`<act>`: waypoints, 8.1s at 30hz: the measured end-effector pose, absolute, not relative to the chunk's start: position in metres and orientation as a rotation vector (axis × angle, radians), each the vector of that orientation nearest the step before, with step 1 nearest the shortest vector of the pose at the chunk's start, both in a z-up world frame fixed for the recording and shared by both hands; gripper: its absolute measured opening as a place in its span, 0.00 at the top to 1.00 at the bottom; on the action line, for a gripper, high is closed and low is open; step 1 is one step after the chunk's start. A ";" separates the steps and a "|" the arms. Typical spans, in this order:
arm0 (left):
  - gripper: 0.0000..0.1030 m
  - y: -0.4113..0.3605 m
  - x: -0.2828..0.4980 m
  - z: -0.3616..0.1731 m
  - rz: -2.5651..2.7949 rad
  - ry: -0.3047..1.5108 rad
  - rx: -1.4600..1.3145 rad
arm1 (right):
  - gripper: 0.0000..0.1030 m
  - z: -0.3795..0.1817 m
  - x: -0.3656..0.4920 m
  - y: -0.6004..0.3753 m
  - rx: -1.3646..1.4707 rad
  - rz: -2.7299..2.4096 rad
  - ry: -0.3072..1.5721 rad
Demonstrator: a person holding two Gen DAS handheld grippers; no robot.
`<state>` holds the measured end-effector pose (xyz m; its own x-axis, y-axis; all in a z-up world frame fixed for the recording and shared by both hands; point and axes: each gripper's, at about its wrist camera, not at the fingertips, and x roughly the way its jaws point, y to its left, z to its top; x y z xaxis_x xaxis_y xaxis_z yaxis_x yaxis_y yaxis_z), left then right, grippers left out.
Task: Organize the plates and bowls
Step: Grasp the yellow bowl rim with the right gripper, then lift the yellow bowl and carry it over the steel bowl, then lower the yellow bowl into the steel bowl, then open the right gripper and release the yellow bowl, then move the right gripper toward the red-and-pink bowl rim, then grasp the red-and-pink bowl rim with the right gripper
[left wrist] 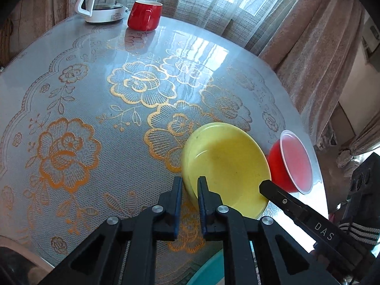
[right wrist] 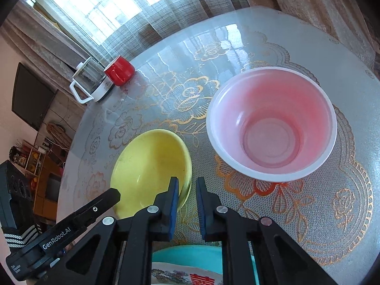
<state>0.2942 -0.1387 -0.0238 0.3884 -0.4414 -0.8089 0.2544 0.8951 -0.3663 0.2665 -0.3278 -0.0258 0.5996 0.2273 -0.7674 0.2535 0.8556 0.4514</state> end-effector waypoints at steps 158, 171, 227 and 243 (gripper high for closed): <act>0.86 0.051 0.107 0.003 -0.189 0.853 -0.141 | 0.76 0.006 0.175 -0.143 0.272 0.395 0.921; 0.83 0.023 0.112 0.012 -0.235 0.836 -0.093 | 0.71 0.017 0.162 -0.179 0.333 0.341 0.847; 0.46 -0.215 0.250 0.016 -0.615 0.990 -0.110 | 0.79 0.004 0.199 -0.455 0.646 -0.159 0.746; 0.83 -0.261 0.306 -0.018 -0.631 1.181 -0.239 | 0.88 -0.017 0.242 -0.469 0.687 -0.133 0.799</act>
<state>0.3064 -0.2607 -0.0178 0.2333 -0.5747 -0.7844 0.3331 0.8051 -0.4908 0.2423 -0.4689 -0.0170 0.7017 0.1407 -0.6985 0.3587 0.7773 0.5169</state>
